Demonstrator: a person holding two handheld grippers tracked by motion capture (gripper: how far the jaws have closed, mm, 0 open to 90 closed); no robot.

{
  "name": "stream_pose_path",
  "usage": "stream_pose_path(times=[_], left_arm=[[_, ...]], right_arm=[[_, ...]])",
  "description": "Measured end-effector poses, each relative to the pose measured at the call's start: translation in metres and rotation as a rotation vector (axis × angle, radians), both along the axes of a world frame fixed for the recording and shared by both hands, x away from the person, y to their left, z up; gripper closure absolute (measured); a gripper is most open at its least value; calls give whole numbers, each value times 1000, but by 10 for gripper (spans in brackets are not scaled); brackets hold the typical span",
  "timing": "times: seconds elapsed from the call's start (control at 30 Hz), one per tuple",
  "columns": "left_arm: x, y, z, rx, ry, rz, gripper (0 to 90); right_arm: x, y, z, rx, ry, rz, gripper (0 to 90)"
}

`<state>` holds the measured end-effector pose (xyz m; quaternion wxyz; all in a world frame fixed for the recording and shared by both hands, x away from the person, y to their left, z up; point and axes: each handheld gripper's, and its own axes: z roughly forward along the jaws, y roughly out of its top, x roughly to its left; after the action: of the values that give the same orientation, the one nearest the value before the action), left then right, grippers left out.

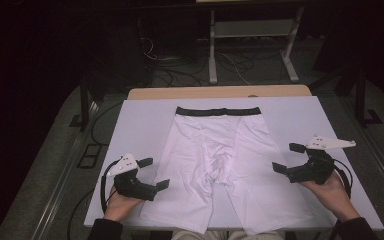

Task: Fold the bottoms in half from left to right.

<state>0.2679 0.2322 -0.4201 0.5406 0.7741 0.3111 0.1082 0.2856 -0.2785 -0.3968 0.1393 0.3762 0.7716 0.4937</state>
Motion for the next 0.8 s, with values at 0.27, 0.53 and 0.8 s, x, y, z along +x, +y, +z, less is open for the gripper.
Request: stream_pose_path(times=[0.27, 0.53, 0.8], left_arm=[[0, 0, 0, -1, 1, 1, 0], [0, 0, 0, -3, 3, -5, 0], [1, -1, -1, 0, 3, -14, 0]], right_arm=[[7, 5, 6, -7, -6, 15, 0], [19, 10, 14, -9, -2, 37, 0], [35, 18, 22, -12, -1, 38, 0]])
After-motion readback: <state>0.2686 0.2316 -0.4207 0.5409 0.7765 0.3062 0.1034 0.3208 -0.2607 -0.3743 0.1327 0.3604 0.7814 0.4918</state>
